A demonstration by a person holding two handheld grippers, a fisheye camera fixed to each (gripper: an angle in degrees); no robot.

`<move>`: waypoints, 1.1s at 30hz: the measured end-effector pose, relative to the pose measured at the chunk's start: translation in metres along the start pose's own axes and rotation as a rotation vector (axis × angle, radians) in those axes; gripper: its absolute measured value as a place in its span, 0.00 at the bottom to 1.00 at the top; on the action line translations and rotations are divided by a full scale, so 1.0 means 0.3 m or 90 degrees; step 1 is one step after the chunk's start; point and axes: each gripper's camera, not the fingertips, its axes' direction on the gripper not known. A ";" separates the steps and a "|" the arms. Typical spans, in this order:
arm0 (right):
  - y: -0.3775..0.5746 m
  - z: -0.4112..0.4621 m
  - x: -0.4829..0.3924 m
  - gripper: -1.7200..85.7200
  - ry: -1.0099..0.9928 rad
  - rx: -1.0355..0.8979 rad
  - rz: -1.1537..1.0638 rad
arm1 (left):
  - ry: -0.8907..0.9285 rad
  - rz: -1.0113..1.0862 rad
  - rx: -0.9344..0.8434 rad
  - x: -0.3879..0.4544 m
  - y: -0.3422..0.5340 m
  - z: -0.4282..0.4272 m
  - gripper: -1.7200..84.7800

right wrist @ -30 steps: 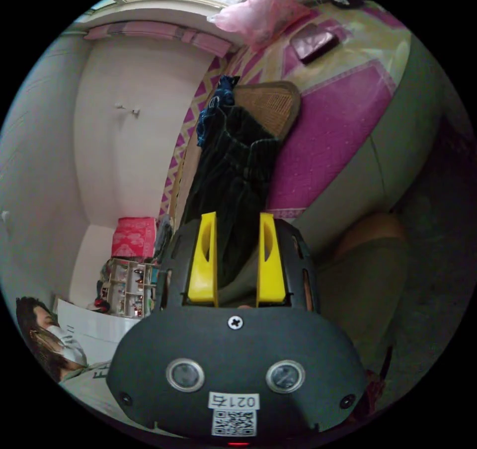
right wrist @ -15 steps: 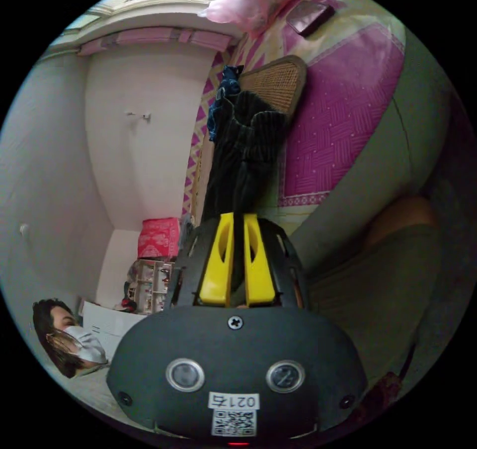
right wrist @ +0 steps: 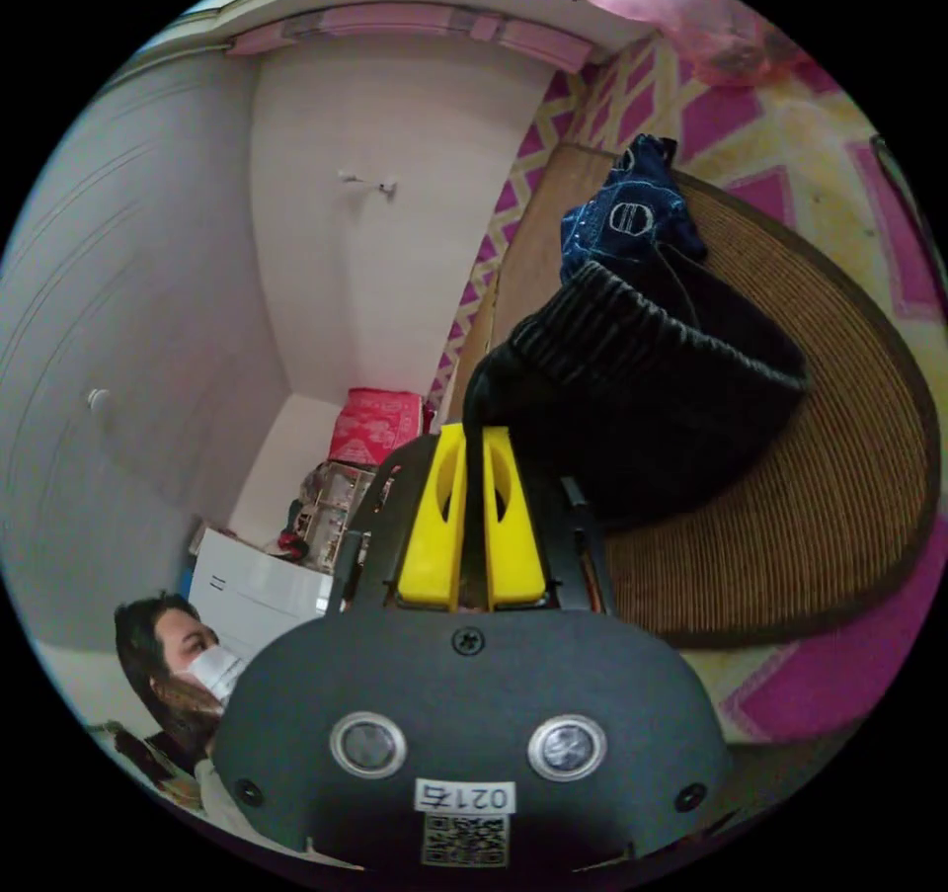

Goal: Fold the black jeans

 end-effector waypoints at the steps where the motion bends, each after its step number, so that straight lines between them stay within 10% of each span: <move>1: -0.076 0.069 0.033 0.02 0.009 -0.008 0.017 | -0.023 0.000 -0.031 0.027 -0.078 0.092 0.01; 8: -0.306 0.408 0.386 0.07 0.122 -0.049 0.111 | -0.105 0.001 -0.180 0.024 -0.298 0.635 0.02; 16: -0.034 0.408 0.209 0.08 0.130 -0.065 -0.117 | -0.115 0.001 0.018 -0.039 -0.229 0.395 0.05; 23: 0.432 0.860 -0.054 0.07 0.156 -0.315 -0.407 | -0.166 0.056 -0.070 -0.043 -0.113 0.491 0.08; 33: 0.743 0.992 -0.047 0.08 0.140 -0.352 -0.438 | 0.020 -0.197 -0.025 -0.230 0.112 0.540 0.15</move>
